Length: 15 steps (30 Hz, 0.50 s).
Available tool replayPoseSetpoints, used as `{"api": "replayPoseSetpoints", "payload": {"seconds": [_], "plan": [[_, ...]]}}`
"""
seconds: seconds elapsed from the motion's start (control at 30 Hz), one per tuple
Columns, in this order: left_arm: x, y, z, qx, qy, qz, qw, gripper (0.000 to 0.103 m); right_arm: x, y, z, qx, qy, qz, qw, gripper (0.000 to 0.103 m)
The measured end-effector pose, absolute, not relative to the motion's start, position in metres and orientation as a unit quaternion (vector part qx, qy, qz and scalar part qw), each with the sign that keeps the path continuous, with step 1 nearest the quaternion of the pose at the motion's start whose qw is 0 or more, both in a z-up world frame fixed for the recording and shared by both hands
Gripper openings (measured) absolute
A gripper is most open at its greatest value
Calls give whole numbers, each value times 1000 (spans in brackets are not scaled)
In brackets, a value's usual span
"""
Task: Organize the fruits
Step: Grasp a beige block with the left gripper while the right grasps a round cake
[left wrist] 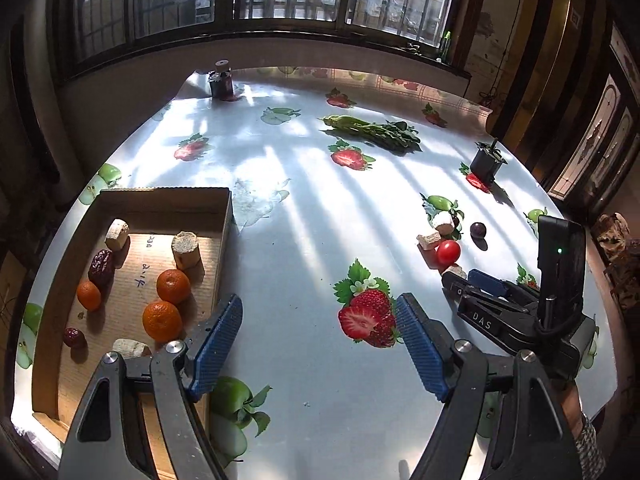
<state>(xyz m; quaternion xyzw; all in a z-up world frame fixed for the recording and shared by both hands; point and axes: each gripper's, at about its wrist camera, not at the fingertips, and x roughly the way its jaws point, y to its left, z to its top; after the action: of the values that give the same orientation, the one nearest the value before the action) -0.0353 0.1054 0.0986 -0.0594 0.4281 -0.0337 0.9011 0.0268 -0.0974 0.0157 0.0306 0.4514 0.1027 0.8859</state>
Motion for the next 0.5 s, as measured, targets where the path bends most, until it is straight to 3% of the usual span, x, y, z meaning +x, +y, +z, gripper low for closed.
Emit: {"api": "replayPoseSetpoints", "payload": {"seconds": [0.07, 0.1, 0.3, 0.37, 0.5], "plan": [[-12, 91, 92, -62, 440, -51, 895, 78, 26, -101, 17, 22, 449, 93, 889, 31], [1, 82, 86, -68, 449, -61, 889, 78, 25, -105, 18, 25, 450, 89, 888, 29], [67, 43, 52, -117, 480, -119, 861, 76, 6, -145, 19, 56, 446, 47, 892, 28], [86, 32, 41, -129, 487, -126, 854, 66, 6, -153, 17, 65, 447, 40, 891, 28], [109, 11, 22, -133, 510, -136, 839, 55, 10, -156, 18, 77, 450, 42, 889, 28]]}}
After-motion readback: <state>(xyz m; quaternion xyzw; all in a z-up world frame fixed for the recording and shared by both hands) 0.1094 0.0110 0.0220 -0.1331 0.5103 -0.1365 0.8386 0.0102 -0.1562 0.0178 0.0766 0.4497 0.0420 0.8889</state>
